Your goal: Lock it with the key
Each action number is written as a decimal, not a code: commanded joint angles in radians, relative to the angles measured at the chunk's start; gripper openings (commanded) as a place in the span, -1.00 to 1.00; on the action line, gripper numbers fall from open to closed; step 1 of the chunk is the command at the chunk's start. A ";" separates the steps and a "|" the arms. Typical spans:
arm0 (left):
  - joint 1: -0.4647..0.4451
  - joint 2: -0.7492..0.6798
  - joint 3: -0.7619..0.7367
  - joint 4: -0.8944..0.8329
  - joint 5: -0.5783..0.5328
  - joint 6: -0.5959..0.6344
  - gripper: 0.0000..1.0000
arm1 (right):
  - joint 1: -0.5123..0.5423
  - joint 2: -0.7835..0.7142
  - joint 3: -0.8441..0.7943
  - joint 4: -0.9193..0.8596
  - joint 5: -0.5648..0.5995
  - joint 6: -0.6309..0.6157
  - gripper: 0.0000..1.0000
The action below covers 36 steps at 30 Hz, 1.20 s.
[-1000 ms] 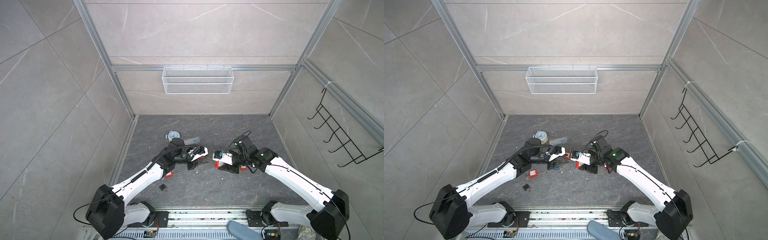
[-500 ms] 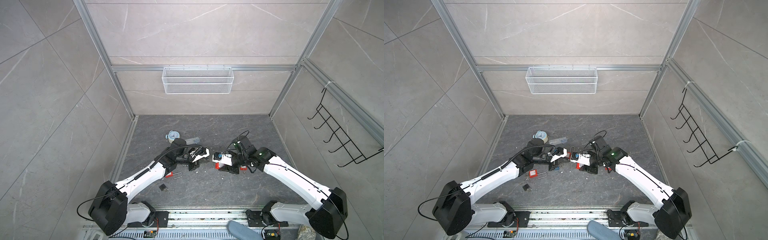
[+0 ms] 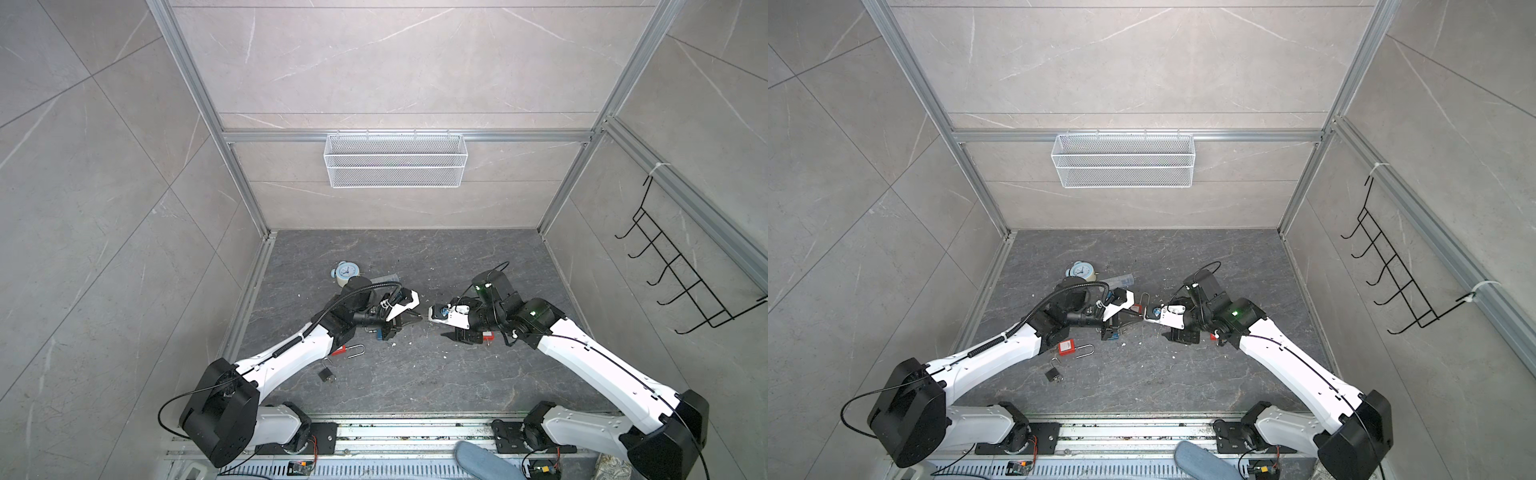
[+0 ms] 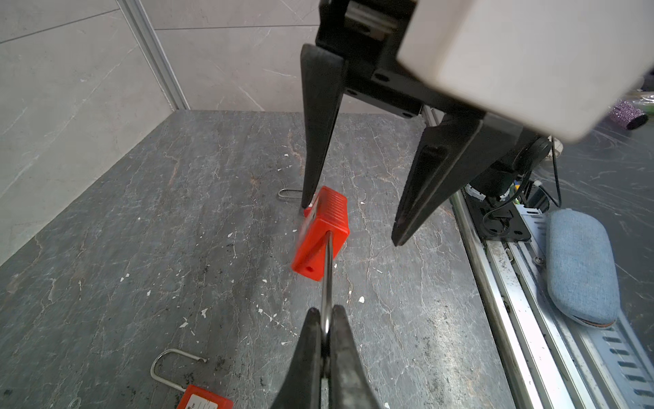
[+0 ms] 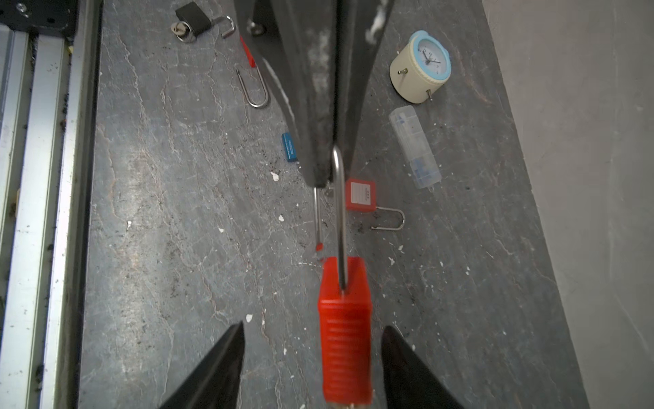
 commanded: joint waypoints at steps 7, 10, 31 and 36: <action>-0.030 -0.080 -0.052 0.159 0.072 -0.087 -1.00 | -0.003 -0.009 0.046 -0.127 0.049 -0.005 0.21; -0.043 -0.097 -0.068 0.159 0.070 -0.079 -1.00 | -0.003 -0.001 0.070 -0.153 0.031 -0.005 0.17; -0.102 -0.157 -0.097 0.123 0.042 -0.030 -1.00 | -0.003 0.076 0.186 -0.336 -0.172 -0.011 -0.52; -0.128 -0.141 -0.092 0.132 0.027 -0.017 -1.00 | -0.004 0.094 0.207 -0.360 -0.222 -0.008 -0.69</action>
